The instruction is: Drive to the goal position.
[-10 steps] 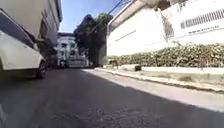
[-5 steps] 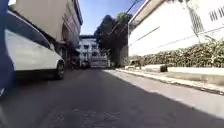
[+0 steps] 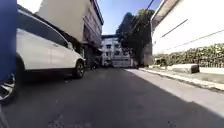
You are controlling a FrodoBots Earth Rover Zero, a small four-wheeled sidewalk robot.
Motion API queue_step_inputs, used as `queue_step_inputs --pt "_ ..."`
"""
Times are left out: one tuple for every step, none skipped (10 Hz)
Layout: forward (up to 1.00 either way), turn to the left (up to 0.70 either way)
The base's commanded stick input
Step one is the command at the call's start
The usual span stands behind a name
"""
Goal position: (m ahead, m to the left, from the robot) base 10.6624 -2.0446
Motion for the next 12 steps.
queue_step_inputs --pt "1.00 0.39" --pt "1.00 0.37" --pt "1.00 0.14" --pt "1.00 -0.01" --pt "1.00 -0.01" --pt "1.00 -0.01" --pt "1.00 -0.01" --pt "1.00 -0.01" --pt "1.00 -0.01" --pt "1.00 -0.01" --pt "1.00 -0.01" --pt "0.98 -0.01"
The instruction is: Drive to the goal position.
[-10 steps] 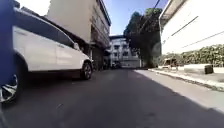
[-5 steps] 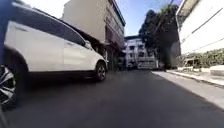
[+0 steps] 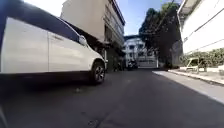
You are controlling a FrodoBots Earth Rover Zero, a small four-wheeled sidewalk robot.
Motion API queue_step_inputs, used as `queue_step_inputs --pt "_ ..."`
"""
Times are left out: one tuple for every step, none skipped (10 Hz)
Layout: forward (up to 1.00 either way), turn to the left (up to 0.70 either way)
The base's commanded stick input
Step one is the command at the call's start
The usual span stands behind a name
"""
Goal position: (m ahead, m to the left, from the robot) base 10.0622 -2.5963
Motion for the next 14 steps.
queue_step_inputs --pt "0.98 -0.01" --pt "0.95 -0.01" --pt "0.92 -0.01" --pt "0.90 -0.02" --pt "0.89 -0.27" --pt "0.89 -0.36" --pt "0.89 -0.36" --pt "0.89 -0.37" --pt "0.89 -0.37" --pt "0.89 -0.37" --pt "0.89 -0.37" --pt "0.89 -0.36" --pt "0.89 -0.36" --pt "0.89 -0.36"
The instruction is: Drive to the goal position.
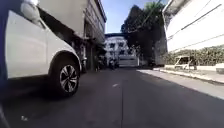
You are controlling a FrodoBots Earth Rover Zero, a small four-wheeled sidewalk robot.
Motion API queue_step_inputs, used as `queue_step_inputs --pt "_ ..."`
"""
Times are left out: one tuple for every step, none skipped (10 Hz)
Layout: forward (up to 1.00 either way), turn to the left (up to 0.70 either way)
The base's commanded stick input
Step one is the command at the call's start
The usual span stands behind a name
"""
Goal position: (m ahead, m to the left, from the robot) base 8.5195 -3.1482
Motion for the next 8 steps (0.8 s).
queue_step_inputs --pt "0.89 -0.36" --pt "0.89 -0.03" --pt "0.90 -0.01" --pt "0.91 -0.01" --pt "0.91 -0.01" --pt "0.91 -0.01" --pt "0.91 -0.01" --pt "0.91 -0.01"
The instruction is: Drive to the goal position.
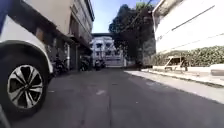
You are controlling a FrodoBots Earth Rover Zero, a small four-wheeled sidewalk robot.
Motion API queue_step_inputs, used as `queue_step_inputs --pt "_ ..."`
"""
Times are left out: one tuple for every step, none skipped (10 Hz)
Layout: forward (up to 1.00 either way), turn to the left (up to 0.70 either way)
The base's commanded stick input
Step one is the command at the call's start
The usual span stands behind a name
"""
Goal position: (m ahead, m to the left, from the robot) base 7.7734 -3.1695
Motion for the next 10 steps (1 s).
queue_step_inputs --pt "0.91 -0.01" --pt "0.91 -0.01" --pt "0.92 -0.01" --pt "0.94 -0.01" --pt "0.95 -0.01" --pt "0.95 -0.01" --pt "0.95 -0.01" --pt "0.95 -0.01" --pt "0.96 -0.01" --pt "0.99 0.05"
